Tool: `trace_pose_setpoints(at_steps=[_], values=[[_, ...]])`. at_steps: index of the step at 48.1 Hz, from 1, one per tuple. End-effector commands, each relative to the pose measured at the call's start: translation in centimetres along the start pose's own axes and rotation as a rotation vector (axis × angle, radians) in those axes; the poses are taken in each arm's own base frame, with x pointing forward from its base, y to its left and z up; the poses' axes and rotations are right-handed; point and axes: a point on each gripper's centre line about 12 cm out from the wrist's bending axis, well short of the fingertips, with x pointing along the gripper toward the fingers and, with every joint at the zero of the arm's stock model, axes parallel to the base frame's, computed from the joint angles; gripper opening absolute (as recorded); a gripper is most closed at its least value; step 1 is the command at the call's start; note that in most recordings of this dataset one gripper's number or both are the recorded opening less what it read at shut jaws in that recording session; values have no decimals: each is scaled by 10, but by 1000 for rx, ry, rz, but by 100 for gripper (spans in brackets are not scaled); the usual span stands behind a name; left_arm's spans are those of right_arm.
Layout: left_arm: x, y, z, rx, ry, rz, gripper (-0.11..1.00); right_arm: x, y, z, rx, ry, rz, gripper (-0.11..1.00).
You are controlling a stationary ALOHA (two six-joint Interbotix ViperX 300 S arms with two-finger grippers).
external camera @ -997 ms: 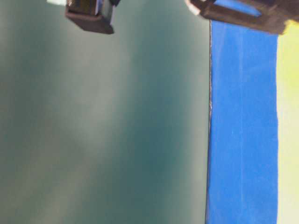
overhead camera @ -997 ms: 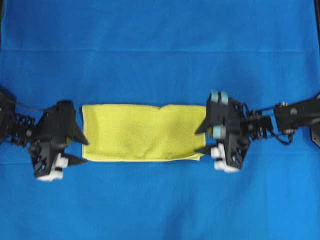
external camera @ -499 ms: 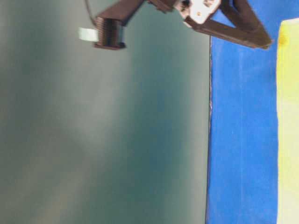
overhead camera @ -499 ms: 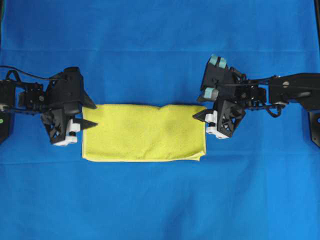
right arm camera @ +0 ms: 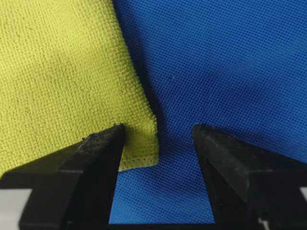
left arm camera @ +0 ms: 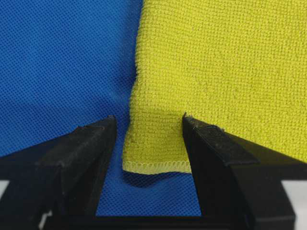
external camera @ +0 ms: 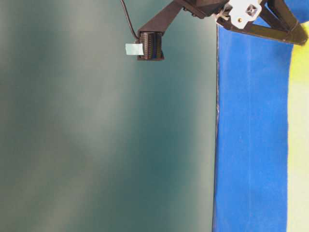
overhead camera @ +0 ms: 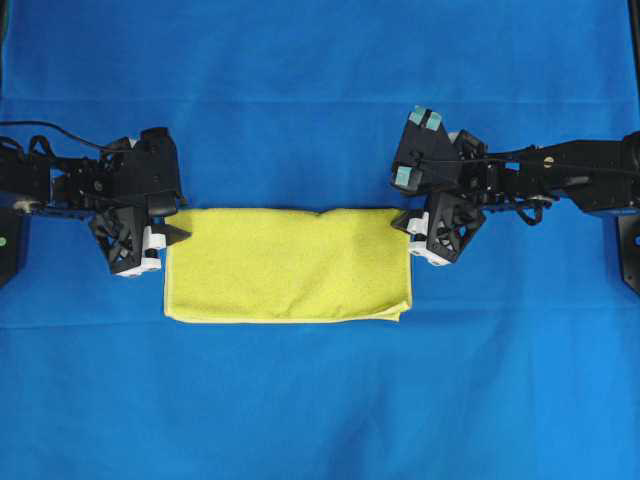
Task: Fold the yellow towel.
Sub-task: 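Release the folded edge and regrasp the towel's far corners, then drag the folded towel, rotating it vertical with both grippers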
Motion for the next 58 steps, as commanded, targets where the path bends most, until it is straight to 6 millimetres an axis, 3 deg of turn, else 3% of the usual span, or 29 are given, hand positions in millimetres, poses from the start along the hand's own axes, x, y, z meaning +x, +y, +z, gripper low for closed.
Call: trace_pose_setpoints(at_steps=[1, 6, 10, 19, 21, 38, 47, 58], values=[[-1, 0, 5, -6, -17, 0, 54, -3, 1, 8, 1, -28, 6, 60], [-1, 0, 5, -10, -9, 0, 53, -3, 2, 8, 0, -30, 8, 59], [-1, 0, 3, -14, 9, 1, 47, -3, 2, 8, -3, -28, 8, 50], [0, 0, 3, -14, 26, 2, 8, -3, 6, 7, -10, -24, 13, 1], [0, 0, 3, -14, 28, 2, 2, -3, 6, 7, -5, -25, 14, 1], [-7, -1, 14, -20, 25, 0, 2, -12, 8, 17, 6, -43, 17, 1], [-37, -7, 46, -58, -13, -13, 2, -43, 11, 35, 9, -47, 9, 1], [-81, -18, 72, -111, -102, -49, 2, -92, 14, 57, -6, -105, 6, 1]])
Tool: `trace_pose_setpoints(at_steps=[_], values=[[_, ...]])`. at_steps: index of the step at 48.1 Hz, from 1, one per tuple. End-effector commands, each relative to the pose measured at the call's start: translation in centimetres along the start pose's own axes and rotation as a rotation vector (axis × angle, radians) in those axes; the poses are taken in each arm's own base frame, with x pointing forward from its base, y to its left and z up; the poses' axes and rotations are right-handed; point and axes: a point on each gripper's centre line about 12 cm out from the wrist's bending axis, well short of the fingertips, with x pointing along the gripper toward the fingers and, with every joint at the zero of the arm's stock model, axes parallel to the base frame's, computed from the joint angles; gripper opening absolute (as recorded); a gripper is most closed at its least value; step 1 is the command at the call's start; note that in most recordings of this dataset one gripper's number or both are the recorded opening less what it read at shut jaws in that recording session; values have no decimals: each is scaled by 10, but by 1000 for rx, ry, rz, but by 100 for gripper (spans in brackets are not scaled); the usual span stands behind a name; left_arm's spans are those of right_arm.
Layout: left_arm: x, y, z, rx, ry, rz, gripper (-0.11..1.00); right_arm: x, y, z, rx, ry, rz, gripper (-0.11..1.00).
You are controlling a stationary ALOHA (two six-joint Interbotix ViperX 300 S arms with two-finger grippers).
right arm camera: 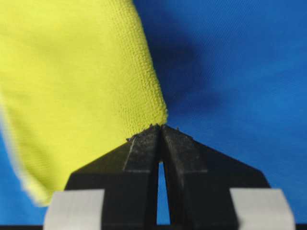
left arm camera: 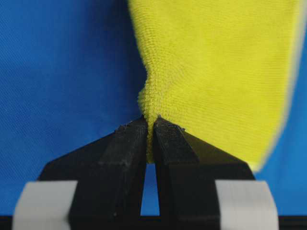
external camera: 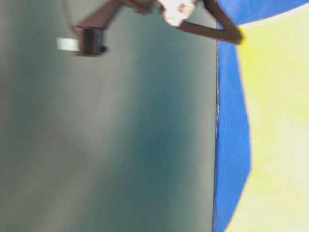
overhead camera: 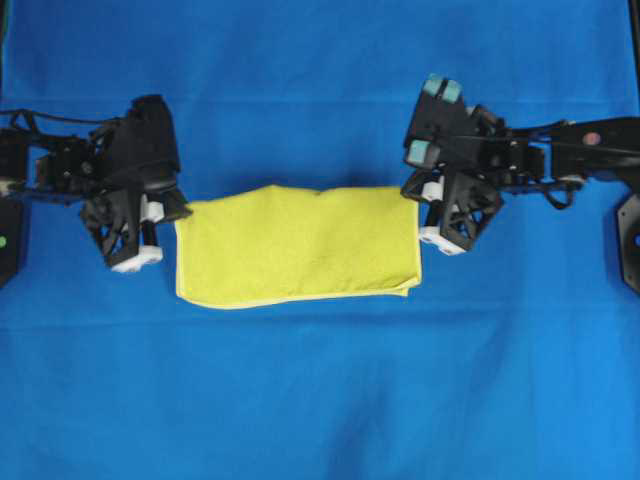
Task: Fold the yellow towel.
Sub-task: 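Drag the folded towel, rotating it vertical with both grippers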
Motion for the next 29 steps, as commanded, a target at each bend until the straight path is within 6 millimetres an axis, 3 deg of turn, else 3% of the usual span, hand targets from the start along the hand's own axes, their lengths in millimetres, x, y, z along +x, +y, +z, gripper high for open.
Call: trace_pose_setpoints(at_steps=[1, 10, 29], values=[[-23, -9, 18, -9, -80, -30, 2, -29, 4, 19, -6, -73, 12, 1], [-42, -20, 23, 5, -176, -75, 2, -58, 4, 25, -10, -152, 26, 1], [-48, -26, 24, 27, -240, -103, 2, -56, -5, 28, 23, -208, 22, 1]])
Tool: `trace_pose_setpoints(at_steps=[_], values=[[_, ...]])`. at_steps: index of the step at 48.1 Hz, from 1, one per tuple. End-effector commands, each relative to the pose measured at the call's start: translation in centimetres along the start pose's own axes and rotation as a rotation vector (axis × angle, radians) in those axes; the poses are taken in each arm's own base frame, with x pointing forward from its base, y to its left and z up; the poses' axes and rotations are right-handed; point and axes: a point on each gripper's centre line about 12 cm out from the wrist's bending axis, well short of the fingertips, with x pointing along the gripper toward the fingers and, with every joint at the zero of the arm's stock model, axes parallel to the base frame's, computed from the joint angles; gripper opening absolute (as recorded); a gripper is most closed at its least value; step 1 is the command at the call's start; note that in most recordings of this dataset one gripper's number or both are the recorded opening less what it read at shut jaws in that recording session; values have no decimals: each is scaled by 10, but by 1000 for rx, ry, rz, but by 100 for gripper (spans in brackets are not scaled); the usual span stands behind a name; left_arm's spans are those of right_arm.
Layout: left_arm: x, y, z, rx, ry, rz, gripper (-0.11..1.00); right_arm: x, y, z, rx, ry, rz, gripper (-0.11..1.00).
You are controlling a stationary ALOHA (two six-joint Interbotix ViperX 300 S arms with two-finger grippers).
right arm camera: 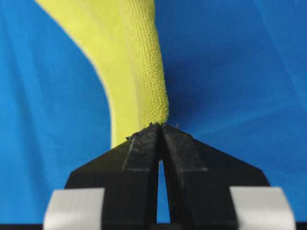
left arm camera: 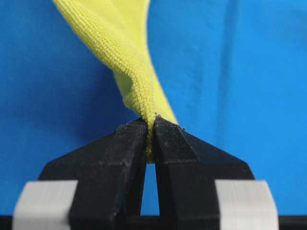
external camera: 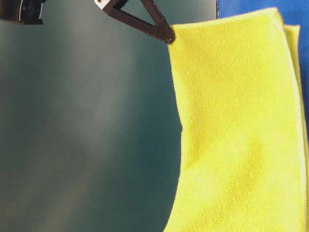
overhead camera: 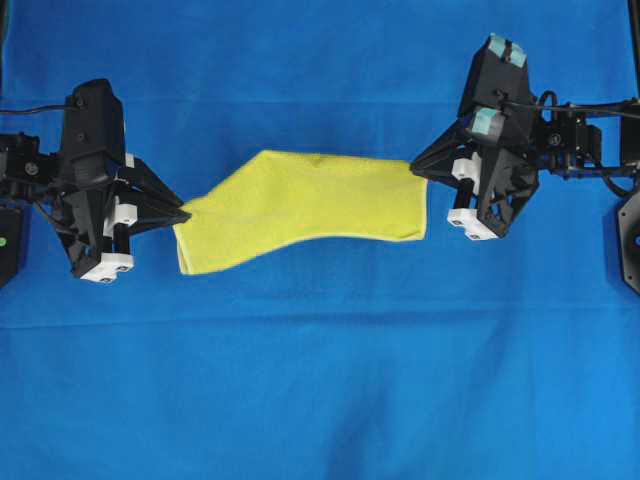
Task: Fold the yellow towel.
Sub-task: 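Drag the folded towel, rotating it vertical with both grippers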
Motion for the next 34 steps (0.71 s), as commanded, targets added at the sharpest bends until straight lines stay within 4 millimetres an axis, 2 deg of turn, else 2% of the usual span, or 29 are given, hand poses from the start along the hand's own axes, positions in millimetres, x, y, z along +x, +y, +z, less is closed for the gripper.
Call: trace_pose_setpoints(at_steps=[1, 11, 20, 34], values=[[-1, -6, 7, 13, -33, -21, 2, -1, -8, 7, 23, -24, -17, 1], [10, -31, 18, 65, -89, -91, 2, 4, -48, 15, 88, -34, -118, 1], [33, -58, 33, 147, -99, -143, 2, 12, -79, 31, 114, -66, -191, 1], [69, -100, 71, 308, -160, -196, 2, 28, -100, 62, 62, -116, -242, 1]])
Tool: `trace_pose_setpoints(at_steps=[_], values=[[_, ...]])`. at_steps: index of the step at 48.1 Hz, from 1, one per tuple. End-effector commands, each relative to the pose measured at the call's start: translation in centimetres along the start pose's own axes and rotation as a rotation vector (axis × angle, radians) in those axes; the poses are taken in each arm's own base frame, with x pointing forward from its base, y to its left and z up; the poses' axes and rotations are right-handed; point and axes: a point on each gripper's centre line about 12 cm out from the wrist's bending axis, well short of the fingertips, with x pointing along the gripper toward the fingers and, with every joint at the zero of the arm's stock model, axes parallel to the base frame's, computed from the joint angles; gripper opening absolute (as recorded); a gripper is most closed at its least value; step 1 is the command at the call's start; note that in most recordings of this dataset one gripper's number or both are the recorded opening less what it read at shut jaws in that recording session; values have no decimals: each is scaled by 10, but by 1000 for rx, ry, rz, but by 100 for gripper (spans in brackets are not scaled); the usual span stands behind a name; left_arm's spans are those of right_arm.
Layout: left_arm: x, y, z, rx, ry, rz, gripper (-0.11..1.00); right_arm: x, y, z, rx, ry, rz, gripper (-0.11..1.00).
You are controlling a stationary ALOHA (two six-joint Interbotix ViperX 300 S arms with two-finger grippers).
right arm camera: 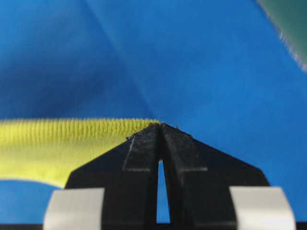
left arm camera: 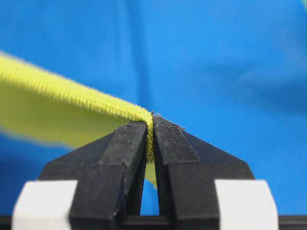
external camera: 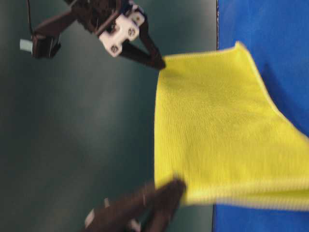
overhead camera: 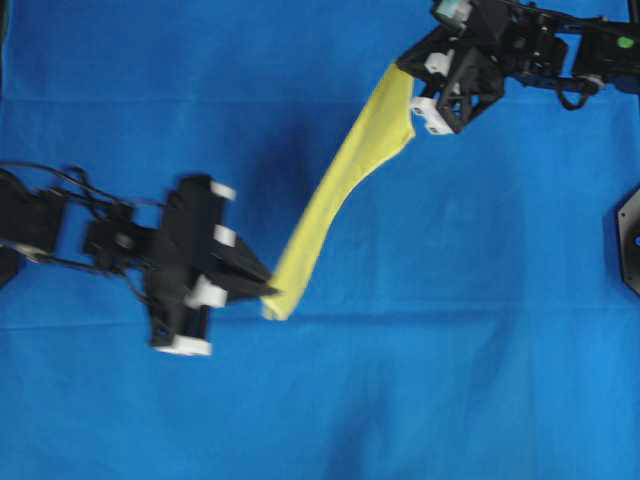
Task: Fold the yellow towel.
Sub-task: 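Drag the folded towel, rotating it vertical with both grippers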
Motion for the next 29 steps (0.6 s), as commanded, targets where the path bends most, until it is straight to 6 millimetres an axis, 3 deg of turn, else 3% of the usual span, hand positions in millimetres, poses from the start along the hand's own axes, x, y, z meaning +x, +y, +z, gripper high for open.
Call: trace_pose_setpoints(at_steps=[1, 7, 13, 22, 29], values=[[6, -12, 24, 47, -54, -26, 2, -1, -6, 22, -11, -59, -13, 1], [21, -17, 33, 107, -59, -32, 2, 7, -7, 33, -27, -81, -19, 1], [30, -15, 27, 132, -37, -27, 2, 8, -7, 37, -29, -97, -16, 1], [35, -14, 31, 137, -67, -25, 2, 6, -11, 33, -21, -96, -22, 1], [52, -16, 42, 147, -104, -24, 2, -5, -21, 22, -7, -90, -41, 1]])
